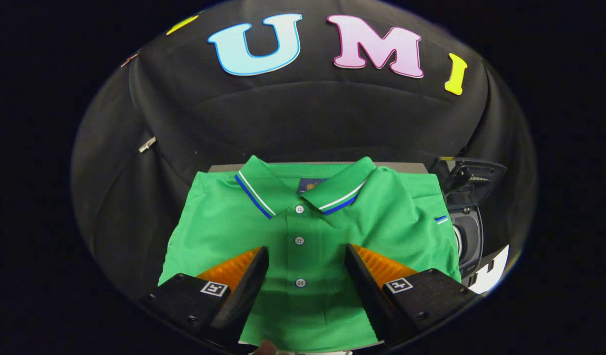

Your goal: Put the clothes into the washing machine and then close the washing machine lid.

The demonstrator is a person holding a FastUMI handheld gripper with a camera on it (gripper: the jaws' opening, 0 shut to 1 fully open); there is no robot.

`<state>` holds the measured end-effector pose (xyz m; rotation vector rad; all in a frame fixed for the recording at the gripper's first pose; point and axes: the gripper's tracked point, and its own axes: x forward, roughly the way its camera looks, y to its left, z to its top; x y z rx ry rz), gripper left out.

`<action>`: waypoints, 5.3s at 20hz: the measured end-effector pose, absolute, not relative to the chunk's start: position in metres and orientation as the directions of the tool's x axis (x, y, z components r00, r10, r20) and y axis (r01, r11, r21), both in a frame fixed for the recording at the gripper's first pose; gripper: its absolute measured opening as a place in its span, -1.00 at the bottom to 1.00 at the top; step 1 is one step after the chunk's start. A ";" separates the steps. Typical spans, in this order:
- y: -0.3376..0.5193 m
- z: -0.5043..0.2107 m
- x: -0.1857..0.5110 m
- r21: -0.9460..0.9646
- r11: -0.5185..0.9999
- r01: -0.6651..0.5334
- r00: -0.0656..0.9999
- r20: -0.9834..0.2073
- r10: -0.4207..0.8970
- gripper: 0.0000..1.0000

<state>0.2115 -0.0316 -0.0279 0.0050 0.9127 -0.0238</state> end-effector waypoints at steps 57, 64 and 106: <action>-0.099 0.138 0.146 -0.329 0.942 -0.058 0.994 -0.107 0.024 -0.90; -0.206 0.150 0.144 -0.311 0.947 -0.077 0.994 -0.092 0.051 -0.90; -0.471 -0.177 0.196 -0.273 0.959 0.078 0.825 -0.522 -0.216 -0.89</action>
